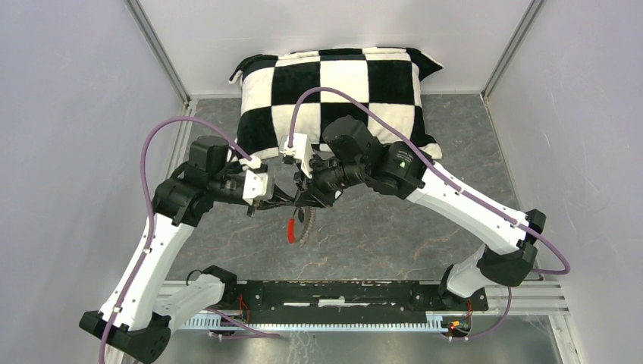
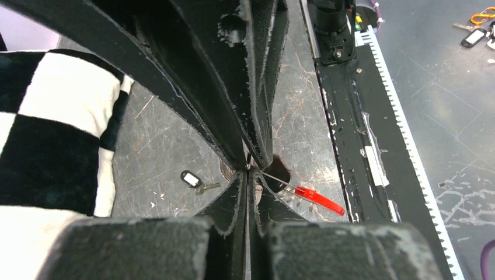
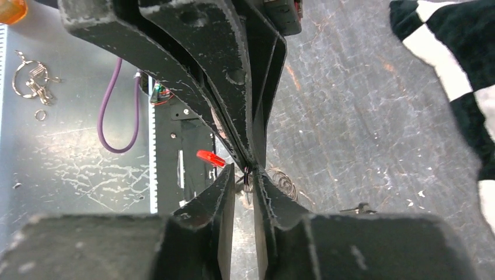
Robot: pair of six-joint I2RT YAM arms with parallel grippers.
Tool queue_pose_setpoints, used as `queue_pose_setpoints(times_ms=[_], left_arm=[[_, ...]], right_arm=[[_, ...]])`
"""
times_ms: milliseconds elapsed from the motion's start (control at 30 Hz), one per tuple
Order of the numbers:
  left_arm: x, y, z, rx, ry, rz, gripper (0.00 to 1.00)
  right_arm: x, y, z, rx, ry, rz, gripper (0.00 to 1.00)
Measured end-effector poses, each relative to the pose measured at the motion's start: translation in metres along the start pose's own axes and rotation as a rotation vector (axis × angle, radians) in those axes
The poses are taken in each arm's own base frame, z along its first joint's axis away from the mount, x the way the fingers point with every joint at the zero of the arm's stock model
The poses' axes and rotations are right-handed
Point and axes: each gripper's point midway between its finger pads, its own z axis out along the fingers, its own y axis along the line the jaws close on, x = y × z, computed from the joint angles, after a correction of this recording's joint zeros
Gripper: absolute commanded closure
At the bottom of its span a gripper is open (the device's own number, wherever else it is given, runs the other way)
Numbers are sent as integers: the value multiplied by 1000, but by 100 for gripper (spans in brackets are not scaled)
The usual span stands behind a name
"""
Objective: Put the keys on the keyring
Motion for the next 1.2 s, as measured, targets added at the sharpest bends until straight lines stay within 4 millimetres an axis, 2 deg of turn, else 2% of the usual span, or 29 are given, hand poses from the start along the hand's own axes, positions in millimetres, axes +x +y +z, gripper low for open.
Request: queue_pose_setpoints(times_ms=[167,267,367,467,533,633,733,867,1033,1200], left_arm=[[-11,8,1,-42,-42,-28,98],[-22,10,1,-80,-105,-61,98],[-38,12,-1,-121,-187,-91,98],[-55,14,-4,-141,-259,-114,98],[-67,16,-6,-148,-303,-120,98],[-82,20,-9,-159,-349,-123,98],[-94,21,-12,-161,-383,-113,98],[-102,21,-14,-161,-408,-104,98],[-107,21,-16,-163,-421,-86,98],[-108,21,-16,-164,-424,-79,98]], right_arm=[[-13,-8,-12,67,-66,10,61],[-24,-18,-36,137,-168,27,59],[-32,-23,-70,202,-294,49,58],[-43,-18,-95,223,-413,50,58],[-50,-11,-102,206,-472,50,58],[-56,-5,-101,164,-526,63,58],[-53,-3,-91,121,-535,94,58],[-48,0,-81,81,-535,132,61],[-56,7,-81,29,-575,142,66],[-59,12,-79,-10,-605,145,85]])
